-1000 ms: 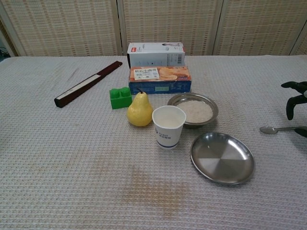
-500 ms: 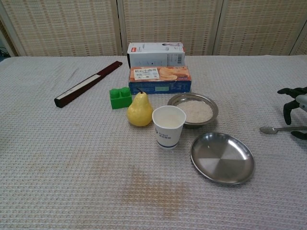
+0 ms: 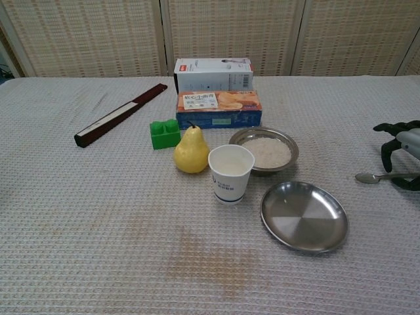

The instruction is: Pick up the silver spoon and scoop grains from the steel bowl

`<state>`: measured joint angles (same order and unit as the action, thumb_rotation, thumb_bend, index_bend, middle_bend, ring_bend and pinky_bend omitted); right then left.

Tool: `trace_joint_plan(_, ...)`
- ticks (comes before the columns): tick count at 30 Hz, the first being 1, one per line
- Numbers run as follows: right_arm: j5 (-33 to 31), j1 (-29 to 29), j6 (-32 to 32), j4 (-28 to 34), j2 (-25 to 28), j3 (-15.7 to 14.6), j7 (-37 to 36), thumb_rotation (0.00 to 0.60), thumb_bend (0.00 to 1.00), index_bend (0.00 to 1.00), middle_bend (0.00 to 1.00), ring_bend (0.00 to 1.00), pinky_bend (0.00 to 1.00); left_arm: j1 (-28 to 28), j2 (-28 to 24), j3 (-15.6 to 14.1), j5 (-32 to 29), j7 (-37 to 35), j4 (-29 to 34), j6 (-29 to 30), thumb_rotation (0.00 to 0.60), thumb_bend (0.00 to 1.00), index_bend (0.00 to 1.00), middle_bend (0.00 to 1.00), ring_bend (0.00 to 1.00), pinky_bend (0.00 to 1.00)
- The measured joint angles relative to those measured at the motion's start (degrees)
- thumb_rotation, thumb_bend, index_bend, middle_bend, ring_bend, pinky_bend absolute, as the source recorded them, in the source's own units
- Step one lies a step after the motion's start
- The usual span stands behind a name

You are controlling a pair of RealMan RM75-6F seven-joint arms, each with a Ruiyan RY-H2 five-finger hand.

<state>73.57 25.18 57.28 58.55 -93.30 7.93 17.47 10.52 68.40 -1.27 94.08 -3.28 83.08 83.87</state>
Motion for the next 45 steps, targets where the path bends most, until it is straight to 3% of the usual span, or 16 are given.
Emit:
trace_joint_plan(29, -1.47, 1.26, -0.77, -1.25, -1.39, -0.6, -0.34, 0.6, 0.29, 0.58, 0.0, 0.0, 0.0, 0.07, 0.18, 0.11, -0.44, 0.54, -0.3, -0.16, 0.6, 0.51, 0.0, 0.0, 0.0, 0.08)
trace_joint_plan(45, -1.19, 1.26, 0.0, -1.56, -1.6, -0.89, -0.9, 0.6, 0.4, 0.66, 0.04, 0.0, 0.0, 0.09, 0.1, 0.1, -0.44, 0.46, -0.22, -0.14, 0.6, 0.51, 0.0, 0.0, 0.0, 0.08)
